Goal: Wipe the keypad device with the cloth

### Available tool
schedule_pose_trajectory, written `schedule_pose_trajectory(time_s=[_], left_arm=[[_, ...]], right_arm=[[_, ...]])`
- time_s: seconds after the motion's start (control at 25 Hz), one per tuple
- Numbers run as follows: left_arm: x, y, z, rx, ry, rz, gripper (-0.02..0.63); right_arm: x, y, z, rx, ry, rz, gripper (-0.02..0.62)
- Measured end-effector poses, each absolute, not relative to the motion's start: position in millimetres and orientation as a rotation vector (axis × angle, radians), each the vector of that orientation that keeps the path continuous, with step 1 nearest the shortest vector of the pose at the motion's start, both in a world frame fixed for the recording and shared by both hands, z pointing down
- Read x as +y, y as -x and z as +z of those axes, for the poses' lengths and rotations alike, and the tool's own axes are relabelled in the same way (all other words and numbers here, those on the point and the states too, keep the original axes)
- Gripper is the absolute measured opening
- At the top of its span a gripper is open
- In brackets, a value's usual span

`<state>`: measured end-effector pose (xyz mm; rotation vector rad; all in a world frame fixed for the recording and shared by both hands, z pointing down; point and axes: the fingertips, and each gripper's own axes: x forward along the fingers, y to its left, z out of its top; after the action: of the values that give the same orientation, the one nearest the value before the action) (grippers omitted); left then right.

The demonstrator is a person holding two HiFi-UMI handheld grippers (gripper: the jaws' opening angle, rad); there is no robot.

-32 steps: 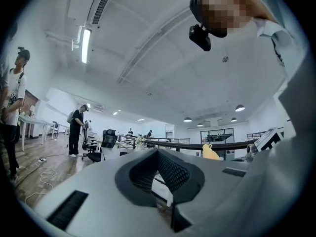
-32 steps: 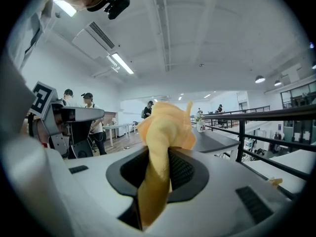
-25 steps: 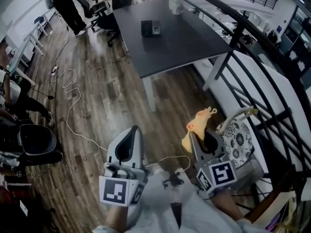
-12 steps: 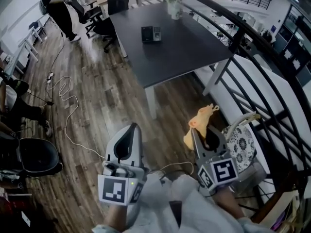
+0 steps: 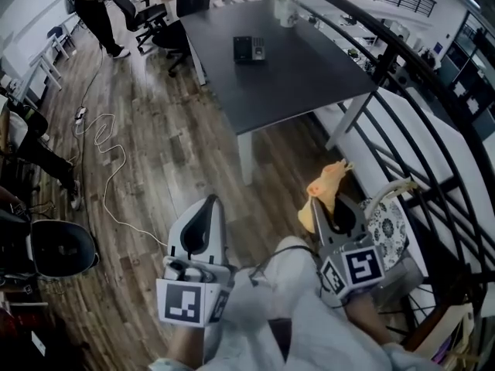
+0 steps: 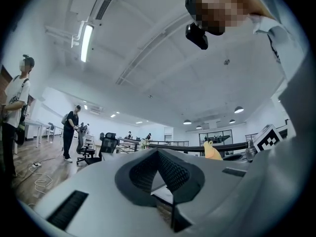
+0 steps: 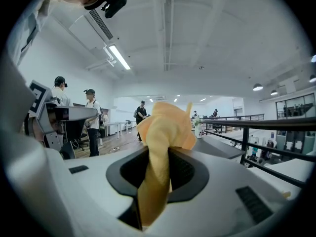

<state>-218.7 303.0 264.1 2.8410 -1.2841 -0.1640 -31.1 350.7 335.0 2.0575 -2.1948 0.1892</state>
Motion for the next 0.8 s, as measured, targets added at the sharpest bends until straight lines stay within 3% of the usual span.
schedule_pose_trajectory(time_s=[0.8], left_arm=[[271.3, 215.3, 266.1, -1.424, -2.809, -0.182, 0.012]], right_arm=[[306.0, 17.1, 343.0, -2.244, -1.976, 0.160, 0.098]])
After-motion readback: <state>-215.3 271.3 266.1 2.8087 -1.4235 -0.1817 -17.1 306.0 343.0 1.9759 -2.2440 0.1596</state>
